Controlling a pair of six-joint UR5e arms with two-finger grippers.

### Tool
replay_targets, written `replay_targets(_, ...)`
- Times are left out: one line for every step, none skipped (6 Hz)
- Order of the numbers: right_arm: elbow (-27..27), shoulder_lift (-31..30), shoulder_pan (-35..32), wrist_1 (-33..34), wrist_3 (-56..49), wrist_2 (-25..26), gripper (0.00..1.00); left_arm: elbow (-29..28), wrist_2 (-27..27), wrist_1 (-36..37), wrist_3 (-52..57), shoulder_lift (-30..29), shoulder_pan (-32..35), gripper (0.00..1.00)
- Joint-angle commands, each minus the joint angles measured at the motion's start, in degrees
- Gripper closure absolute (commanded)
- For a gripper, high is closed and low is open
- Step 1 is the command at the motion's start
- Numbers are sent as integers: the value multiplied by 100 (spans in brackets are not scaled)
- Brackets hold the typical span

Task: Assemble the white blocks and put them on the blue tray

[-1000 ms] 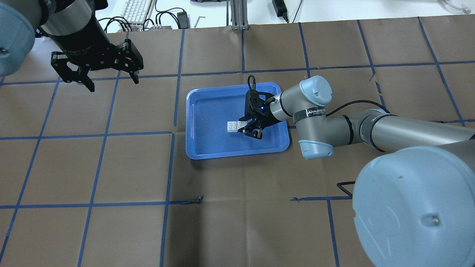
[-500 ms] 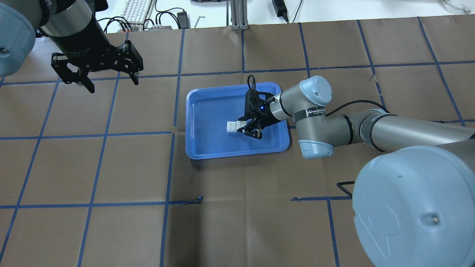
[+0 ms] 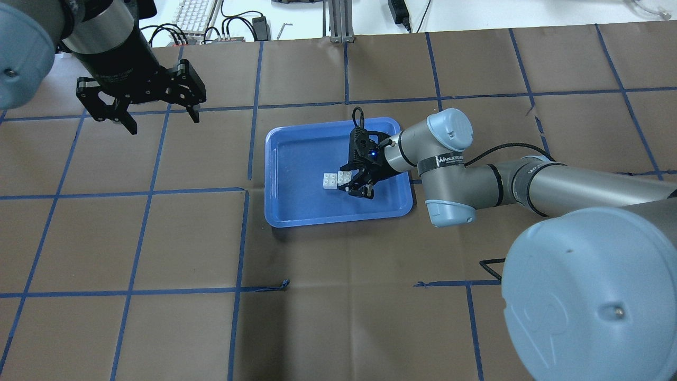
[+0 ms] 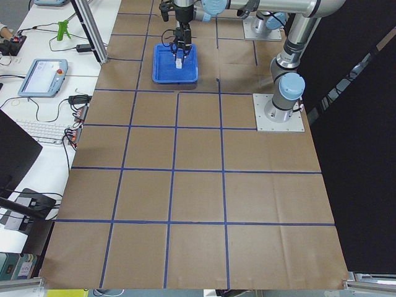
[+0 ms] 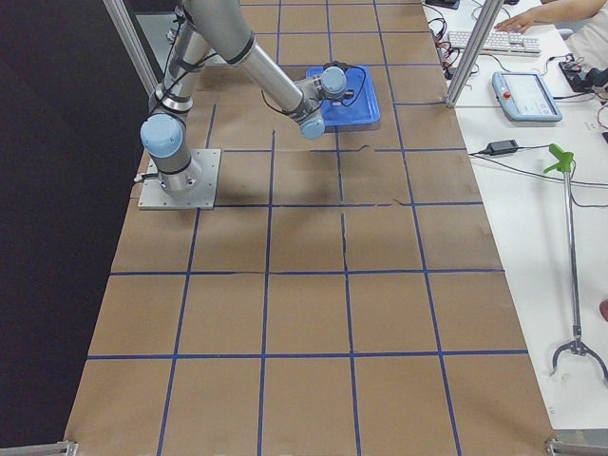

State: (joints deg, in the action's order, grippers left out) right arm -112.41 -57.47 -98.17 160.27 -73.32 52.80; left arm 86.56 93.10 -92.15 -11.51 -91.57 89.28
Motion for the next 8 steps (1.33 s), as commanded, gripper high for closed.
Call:
replay_targets(0, 17, 0, 13, 2, -6, 41, 9, -368, 4, 0, -1, -42, 0)
replay_targets(0, 17, 0, 4, 2, -6, 36, 36, -615, 4, 0, -18, -77, 0)
replay_targets(17, 17, 9, 4, 37, -15, 1, 88, -748, 4, 9, -27, -77, 0)
replay_targets(52, -53, 18, -5, 203, 72, 0, 54, -741, 4, 9, -27, -86, 0)
replay_targets(61, -158, 70, -14, 439, 134, 0, 45, -741, 4, 9, -27, -86, 0)
replay_targets(61, -420, 96, -49, 694, 543, 0, 36, -741, 4, 9, -36, -86, 0)
replay_targets(79, -666, 97, -232, 1036, 939, 0, 45, -741, 13, 17, -45, -86, 0)
replay_targets(192, -921, 140, -747, 1074, 1291, 0, 27, -732, 21, 26, -45, -86, 0)
